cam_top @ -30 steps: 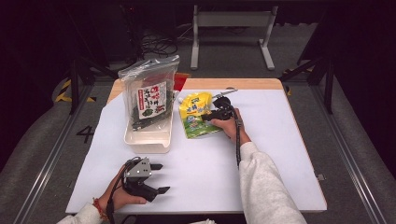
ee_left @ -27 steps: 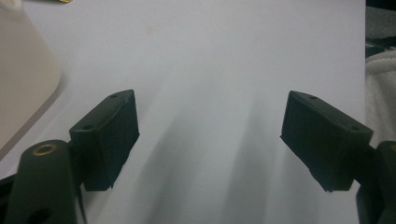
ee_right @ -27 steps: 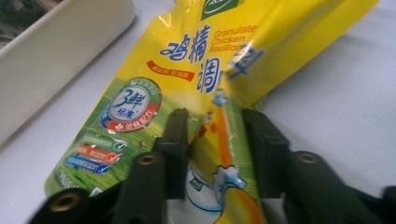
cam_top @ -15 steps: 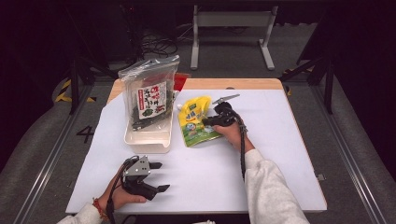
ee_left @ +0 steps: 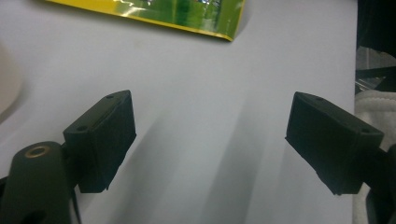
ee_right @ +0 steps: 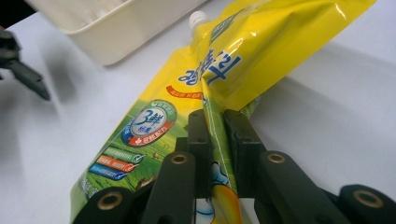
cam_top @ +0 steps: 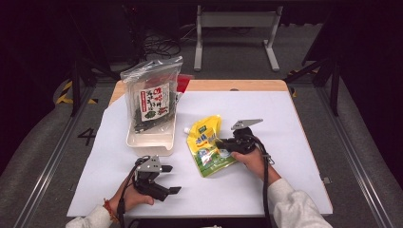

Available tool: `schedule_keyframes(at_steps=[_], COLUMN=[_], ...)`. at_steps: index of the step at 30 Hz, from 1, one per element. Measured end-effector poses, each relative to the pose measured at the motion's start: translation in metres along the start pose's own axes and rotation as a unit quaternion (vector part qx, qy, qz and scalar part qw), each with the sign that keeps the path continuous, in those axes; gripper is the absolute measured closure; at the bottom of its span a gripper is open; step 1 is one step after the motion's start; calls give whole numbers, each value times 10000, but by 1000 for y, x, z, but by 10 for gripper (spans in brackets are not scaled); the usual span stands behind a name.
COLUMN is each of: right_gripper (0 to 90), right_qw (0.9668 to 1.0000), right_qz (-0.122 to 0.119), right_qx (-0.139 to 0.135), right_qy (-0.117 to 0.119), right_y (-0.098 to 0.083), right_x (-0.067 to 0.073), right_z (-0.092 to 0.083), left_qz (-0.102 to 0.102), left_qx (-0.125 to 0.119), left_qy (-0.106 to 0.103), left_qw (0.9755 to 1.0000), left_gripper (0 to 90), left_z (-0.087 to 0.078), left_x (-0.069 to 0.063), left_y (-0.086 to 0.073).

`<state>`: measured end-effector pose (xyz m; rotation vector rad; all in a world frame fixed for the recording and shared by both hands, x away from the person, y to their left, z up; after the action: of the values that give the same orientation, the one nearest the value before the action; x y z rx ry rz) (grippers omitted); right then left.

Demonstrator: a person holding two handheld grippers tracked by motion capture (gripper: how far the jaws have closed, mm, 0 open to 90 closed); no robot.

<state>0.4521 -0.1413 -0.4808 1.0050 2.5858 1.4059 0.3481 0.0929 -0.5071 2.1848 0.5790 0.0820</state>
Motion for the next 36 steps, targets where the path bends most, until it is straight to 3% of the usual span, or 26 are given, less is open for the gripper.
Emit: schedule_keyframes(at_steps=[2, 5, 11, 15, 21, 22, 25, 30, 31, 36], right_gripper=[811, 813, 815, 816, 815, 819, 819, 816, 817, 818], right_qw=[10000, 9994, 9975, 9953, 9917, 9898, 9889, 9843, 9826, 9801], right_qz=[-66, -283, -476, -581, -859, -975, -1000, -1345, -1485, -1667], right_qx=[-37, -167, -437, -665, -863, -935, -978, -969, -921, -874], right_qy=[46, 106, 272, 397, 417, 454, 508, 614, 630, 625], right_y=[-7, -14, -20, -21, -17, -15, -14, -13, -14, -15], right_x=[5, 17, 40, 52, 68, 74, 78, 90, 95, 100], right_z=[-4, -13, -29, -36, -40, -39, -39, -36, -33, -30], left_qz=[-35, -277, -385, -591, -648, -667, -699, -681, -676, -369], left_qx=[33, 9, 57, -171, -543, -630, -737, -931, -1040, -1403], left_qy=[-35, -110, -288, -332, -269, -302, -279, -47, 30, 69], left_qw=[10000, 9996, 9988, 9976, 9961, 9953, 9944, 9933, 9923, 9894], left_gripper=[162, 166, 158, 155, 174, 168, 173, 291, 377, 597], left_z=[6, 16, 34, 37, 32, 29, 25, 15, 10, -6], left_x=[-3, -3, -8, -7, -7, -7, -5, 0, 3, 3], left_y=[4, 11, 21, 31, 45, 49, 52, 56, 57, 66])
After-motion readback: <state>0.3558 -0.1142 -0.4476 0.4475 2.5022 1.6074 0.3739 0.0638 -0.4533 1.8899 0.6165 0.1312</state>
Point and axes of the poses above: each handheld gripper's, and its own axes: z roughly forward along the jaws, y roughly out of its top, x roughly to its left, the point moved 7 cm from there along z, roughly forward along the jaws, and after that the axes turned 5 degrees about y, right-handed, at the moved point
